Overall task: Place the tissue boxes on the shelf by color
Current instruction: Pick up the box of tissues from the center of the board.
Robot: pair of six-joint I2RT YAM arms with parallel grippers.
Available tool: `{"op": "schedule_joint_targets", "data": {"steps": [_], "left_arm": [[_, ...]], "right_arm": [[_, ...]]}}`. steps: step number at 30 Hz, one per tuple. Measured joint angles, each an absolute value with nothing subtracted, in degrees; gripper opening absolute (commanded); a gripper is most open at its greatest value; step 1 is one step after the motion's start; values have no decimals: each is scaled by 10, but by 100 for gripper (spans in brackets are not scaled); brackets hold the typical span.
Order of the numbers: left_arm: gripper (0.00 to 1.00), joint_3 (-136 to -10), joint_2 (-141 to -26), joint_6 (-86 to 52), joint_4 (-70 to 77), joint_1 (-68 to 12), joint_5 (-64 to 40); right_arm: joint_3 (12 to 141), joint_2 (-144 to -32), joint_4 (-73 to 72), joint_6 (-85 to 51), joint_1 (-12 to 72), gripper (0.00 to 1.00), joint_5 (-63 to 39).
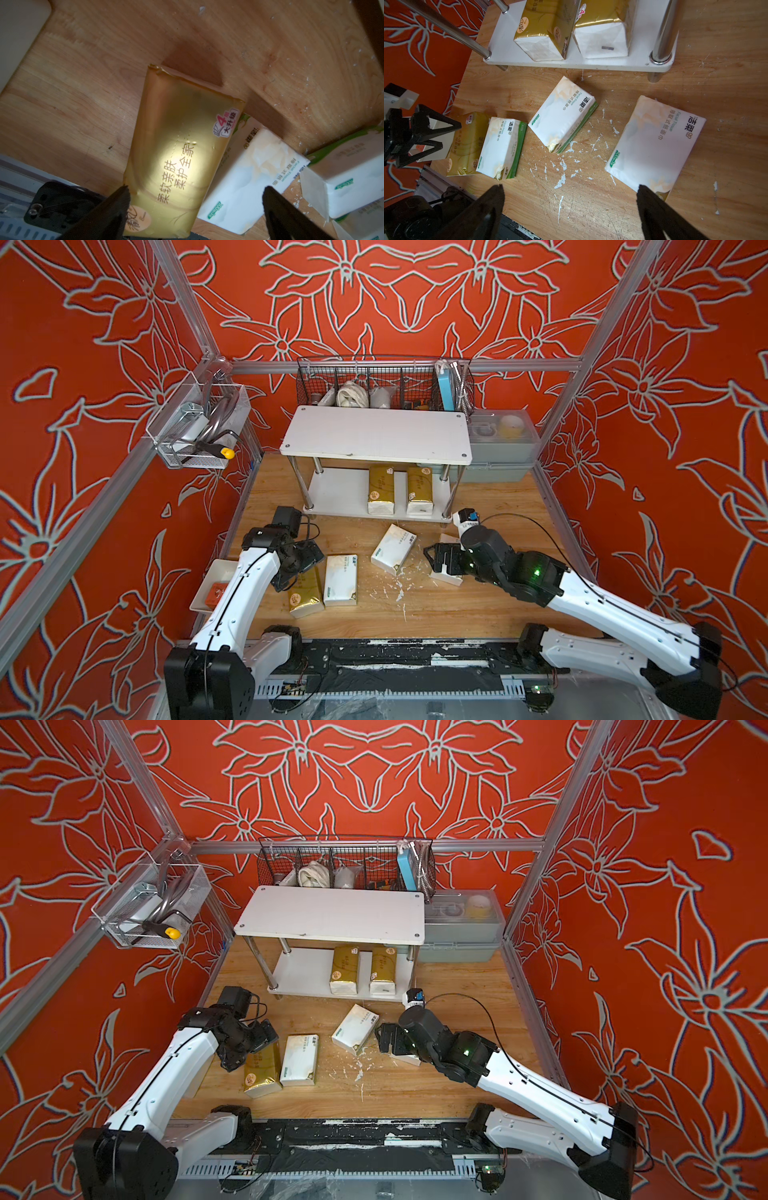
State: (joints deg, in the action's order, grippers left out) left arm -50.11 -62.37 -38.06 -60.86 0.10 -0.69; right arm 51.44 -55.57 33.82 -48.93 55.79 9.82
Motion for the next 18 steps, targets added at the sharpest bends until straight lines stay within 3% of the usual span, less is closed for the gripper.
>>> {"op": "schedule_joint_targets", "data": {"steps": [18], "left_arm": [[98,-474,-693,-390,-570,42,-2]], "right_arm": [[521,-540,355,-486,551,99,117]]}}
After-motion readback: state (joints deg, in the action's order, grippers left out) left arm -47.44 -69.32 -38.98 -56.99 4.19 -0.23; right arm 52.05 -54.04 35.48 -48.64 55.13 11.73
